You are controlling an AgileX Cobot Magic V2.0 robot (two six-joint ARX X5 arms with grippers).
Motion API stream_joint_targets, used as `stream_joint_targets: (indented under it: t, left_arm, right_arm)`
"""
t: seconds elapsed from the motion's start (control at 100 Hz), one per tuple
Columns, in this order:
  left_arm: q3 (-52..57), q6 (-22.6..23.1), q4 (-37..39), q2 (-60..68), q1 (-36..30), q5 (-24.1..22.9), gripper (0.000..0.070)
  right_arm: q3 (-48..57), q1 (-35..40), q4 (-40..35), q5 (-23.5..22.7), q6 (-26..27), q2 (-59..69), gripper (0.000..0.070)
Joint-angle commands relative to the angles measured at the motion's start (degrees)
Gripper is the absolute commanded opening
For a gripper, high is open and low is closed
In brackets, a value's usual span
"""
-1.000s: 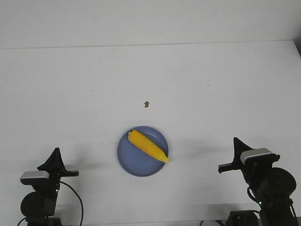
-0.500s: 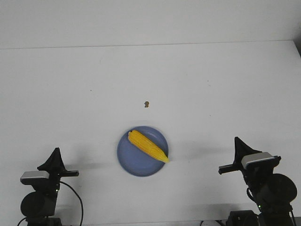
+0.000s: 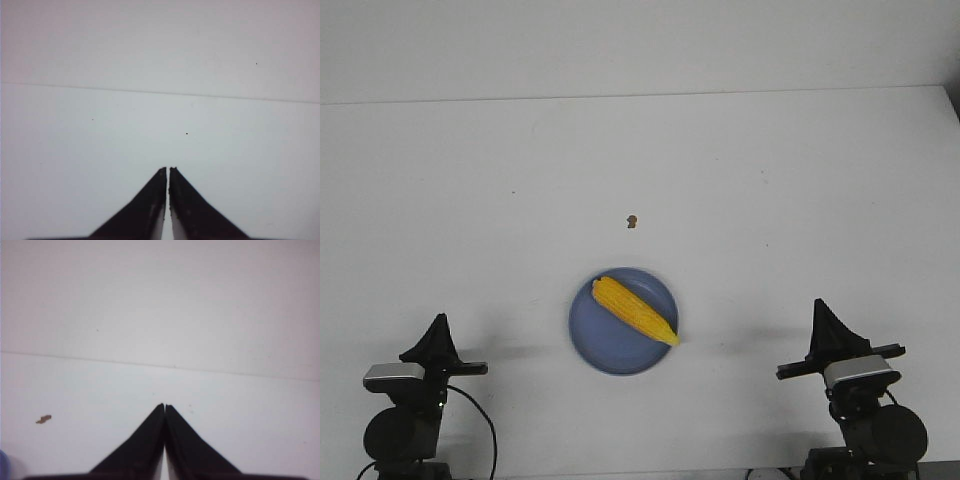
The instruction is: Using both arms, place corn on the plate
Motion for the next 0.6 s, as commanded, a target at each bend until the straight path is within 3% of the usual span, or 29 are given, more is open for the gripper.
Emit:
stream_joint_targets:
  t: [0.0,0.15,0.59]
  left_arm:
    - [-1.1,-0.2,0.7,-0.1,0.1,0.1,0.0012]
    - [-1.1,-0.2,0.7,-0.1,0.1,0.1,0.0013]
    - [-1.1,-0.2,0.7,-0.1,0.1,0.1,0.0012]
  right_arm:
    - [-0.9,0.0,0.9,0.2,-0.2,-0.1,0.0003]
    - [-3.1,0.0,2.4,0.3,-0.5,-0.1,0.0003]
    - [-12.0,0.0,15.8,0.2,0.3,-0.1,0.0003]
